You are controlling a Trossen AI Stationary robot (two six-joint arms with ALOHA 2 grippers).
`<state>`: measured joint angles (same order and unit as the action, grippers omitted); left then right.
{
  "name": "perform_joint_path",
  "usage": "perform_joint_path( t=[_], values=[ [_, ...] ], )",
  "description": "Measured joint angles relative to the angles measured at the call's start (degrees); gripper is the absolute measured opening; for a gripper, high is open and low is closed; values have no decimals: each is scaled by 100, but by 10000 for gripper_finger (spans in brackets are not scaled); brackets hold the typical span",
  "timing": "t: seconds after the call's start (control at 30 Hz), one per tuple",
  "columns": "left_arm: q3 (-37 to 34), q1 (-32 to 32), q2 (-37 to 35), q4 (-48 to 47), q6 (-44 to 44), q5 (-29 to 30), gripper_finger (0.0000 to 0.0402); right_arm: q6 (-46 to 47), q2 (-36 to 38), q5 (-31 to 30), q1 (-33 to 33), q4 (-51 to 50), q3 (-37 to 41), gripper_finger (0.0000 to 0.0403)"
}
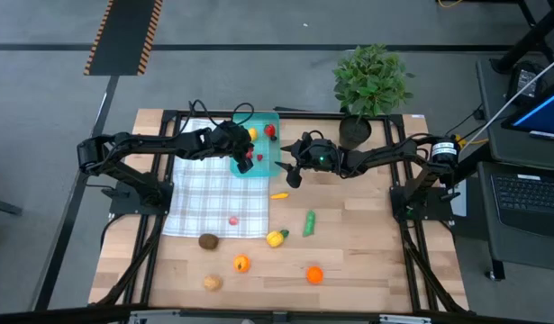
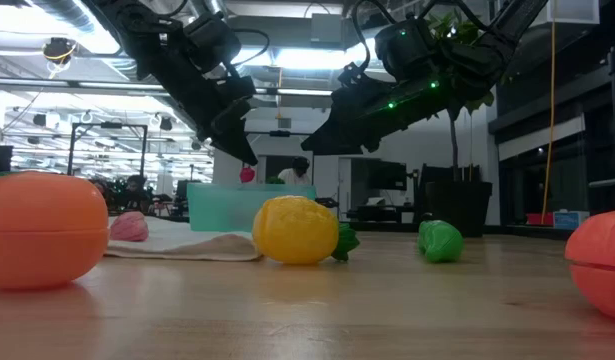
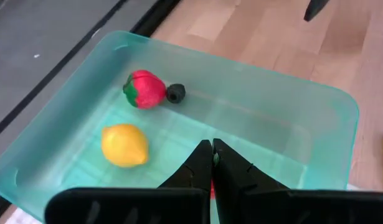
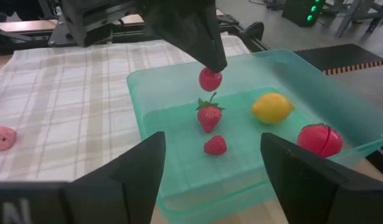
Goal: Pick and placing Produce into tupperware
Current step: Put the red cherry into the blue bin, then put the yellow corn into the blue bin
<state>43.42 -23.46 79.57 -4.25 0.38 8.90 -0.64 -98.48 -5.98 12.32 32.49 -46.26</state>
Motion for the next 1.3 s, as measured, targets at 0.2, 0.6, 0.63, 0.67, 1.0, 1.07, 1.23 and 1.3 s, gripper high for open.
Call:
perform_joint_path(
  t=[0.2, 0.6, 0.63, 0.67, 1.0, 1.07, 1.23, 1.3],
  values=[
    [0, 0, 0, -352, -2, -435, 0, -5, 0, 0, 0, 2, 0, 264],
    [0, 0, 450, -480, 17, -707, 2, 0, 0, 0, 0, 17, 0, 264],
    [0, 0, 484, -428, 19, -707, 4, 0, 0, 0, 0, 15, 0, 264],
    [0, 0, 506, -413, 27, -705, 8, 2, 0, 0, 0, 15, 0, 264],
    [-2, 26, 404, -157, 181, -690, 70, -134, 0, 0, 0, -69, 0, 264],
    [-2, 42, 319, -178, 181, -690, 79, -156, 0, 0, 0, -76, 0, 264],
    [-7, 224, -110, -207, 173, -689, 90, -286, 28, 2, 0, -165, 0, 264],
    [-51, 345, -331, -196, 175, -688, 92, -286, 81, 5, -12, -247, 0, 264]
  ],
)
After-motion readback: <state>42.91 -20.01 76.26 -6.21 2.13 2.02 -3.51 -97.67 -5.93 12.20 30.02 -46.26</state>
